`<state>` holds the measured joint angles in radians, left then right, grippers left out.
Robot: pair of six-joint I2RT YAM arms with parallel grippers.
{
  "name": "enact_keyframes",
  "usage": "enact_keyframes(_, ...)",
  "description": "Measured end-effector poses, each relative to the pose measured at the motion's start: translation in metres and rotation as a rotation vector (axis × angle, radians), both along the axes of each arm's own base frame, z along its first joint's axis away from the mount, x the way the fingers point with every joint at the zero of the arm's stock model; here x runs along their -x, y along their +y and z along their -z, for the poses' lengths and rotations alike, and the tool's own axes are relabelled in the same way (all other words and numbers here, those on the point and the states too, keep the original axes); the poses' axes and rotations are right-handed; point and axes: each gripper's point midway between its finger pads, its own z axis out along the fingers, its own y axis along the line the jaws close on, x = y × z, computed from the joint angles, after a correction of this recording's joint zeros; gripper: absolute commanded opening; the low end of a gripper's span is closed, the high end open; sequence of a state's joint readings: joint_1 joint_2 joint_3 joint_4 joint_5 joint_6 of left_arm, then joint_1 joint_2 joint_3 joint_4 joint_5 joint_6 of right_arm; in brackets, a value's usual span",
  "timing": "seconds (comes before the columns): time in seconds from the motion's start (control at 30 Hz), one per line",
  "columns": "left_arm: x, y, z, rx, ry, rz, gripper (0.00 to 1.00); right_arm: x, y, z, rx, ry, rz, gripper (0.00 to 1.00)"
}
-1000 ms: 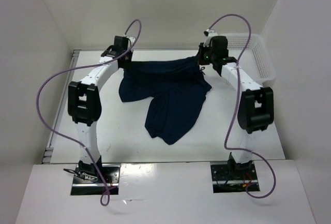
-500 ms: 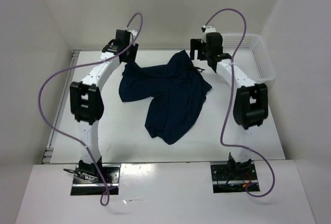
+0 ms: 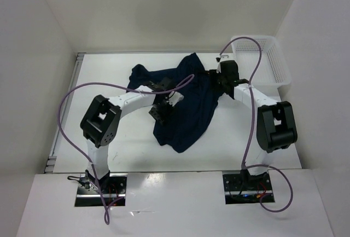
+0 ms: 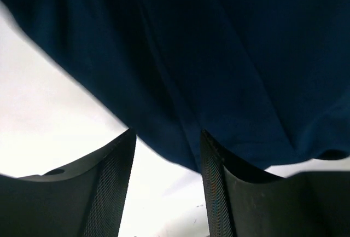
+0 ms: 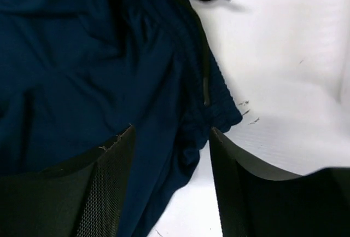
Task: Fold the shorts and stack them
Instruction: Flatten the shorts out
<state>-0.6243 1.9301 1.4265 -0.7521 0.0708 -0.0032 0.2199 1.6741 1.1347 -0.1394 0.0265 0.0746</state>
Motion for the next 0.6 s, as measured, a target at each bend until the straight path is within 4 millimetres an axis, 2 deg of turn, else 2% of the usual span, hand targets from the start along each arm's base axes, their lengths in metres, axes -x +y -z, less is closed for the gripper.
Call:
enact_keyframes(0.1, 0.008, -0.001, 0.015, -0.015, 0.052, 0.009, 0.58, 0.000, -0.008, 0.022, 0.003, 0.052, 0.050, 0.60)
enact_keyframes(0.2, 0.017, -0.006, 0.018, 0.001, 0.080, 0.028, 0.58, -0.003, -0.022, 0.032, 0.010, 0.072, 0.121, 0.60)
enact_keyframes(0.27, 0.024, -0.010, 0.019, 0.014, 0.098, 0.040, 0.53, -0.004, -0.031, 0.040, 0.016, 0.086, 0.155, 0.60)
enact_keyframes(0.4, 0.038, -0.013, 0.021, 0.034, 0.150, 0.055, 0.37, -0.003, -0.039, 0.059, 0.020, 0.128, 0.198, 0.63)
enact_keyframes(0.43, 0.040, -0.014, 0.021, 0.041, 0.161, 0.061, 0.26, -0.002, -0.039, 0.063, 0.018, 0.139, 0.204, 0.63)
enact_keyframes(0.5, 0.043, -0.015, 0.023, 0.046, 0.178, 0.062, 0.15, -0.001, -0.039, 0.071, 0.015, 0.157, 0.215, 0.63)
enact_keyframes(0.57, 0.046, -0.015, 0.025, 0.046, 0.194, 0.062, 0.08, -0.001, -0.039, 0.076, 0.013, 0.167, 0.227, 0.63)
enact_keyframes(0.6, 0.047, -0.015, 0.026, 0.045, 0.202, 0.062, 0.08, -0.002, -0.039, 0.077, 0.010, 0.166, 0.231, 0.63)
